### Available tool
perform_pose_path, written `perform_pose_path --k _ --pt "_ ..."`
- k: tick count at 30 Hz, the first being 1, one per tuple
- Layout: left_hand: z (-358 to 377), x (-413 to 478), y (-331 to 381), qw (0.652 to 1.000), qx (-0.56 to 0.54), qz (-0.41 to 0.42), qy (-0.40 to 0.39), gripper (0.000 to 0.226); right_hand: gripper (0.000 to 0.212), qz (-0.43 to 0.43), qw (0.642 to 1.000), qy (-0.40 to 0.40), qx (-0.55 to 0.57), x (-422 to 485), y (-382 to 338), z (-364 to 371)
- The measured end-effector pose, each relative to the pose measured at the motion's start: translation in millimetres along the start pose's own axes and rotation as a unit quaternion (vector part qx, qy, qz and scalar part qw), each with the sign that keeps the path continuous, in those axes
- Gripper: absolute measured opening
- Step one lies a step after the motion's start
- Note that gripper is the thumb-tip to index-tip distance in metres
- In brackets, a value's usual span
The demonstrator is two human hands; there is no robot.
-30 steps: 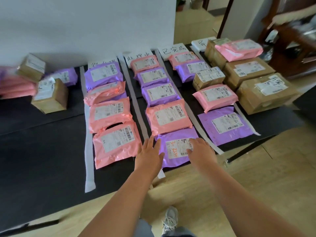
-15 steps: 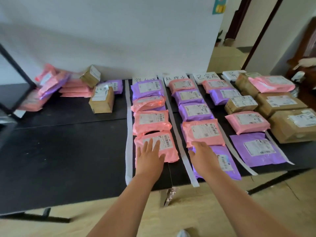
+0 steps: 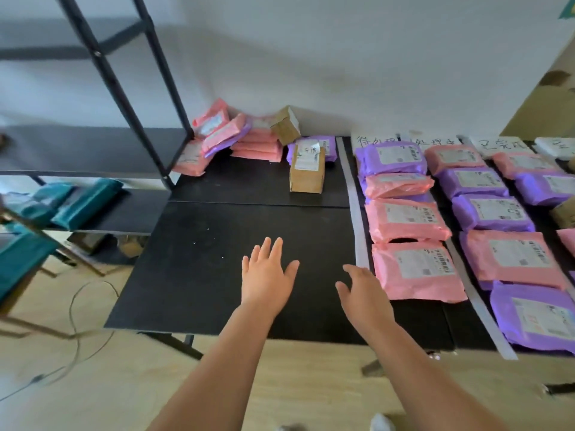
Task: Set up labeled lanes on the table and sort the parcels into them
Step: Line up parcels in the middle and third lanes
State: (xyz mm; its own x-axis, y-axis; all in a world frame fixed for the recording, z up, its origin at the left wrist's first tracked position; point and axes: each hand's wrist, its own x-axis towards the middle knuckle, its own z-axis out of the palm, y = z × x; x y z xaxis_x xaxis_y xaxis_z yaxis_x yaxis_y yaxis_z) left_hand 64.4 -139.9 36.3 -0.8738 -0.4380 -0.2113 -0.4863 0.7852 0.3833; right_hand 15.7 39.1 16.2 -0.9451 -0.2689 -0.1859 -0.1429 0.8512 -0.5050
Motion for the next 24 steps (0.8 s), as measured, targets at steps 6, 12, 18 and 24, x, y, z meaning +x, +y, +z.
perform_pose_path --k 6,12,18,24 --pt "-18.6 22.4 -38.6 1.000 -0.008 -0.003 -0.002 0.064 0.049 -0.008 1.000 0.000 0.015 23.0 -46.5 15.4" --pt "-34.0 67.7 -47.5 1.000 -0.018 -0.022 -0.002 0.062 0.048 -0.039 0.999 0.004 0.030 89.2 -88.1 14.8" --pt "-61.3 128.5 -50.5 0.998 -0.033 -0.036 0.032 0.060 0.048 -0.073 0.996 -0.001 0.042 157.7 -126.7 15.2" --pt "-58.3 174.5 -48.9 0.998 -0.060 -0.025 0.008 0.059 0.047 -0.059 0.998 -0.010 0.030 208.7 -136.9 21.2"
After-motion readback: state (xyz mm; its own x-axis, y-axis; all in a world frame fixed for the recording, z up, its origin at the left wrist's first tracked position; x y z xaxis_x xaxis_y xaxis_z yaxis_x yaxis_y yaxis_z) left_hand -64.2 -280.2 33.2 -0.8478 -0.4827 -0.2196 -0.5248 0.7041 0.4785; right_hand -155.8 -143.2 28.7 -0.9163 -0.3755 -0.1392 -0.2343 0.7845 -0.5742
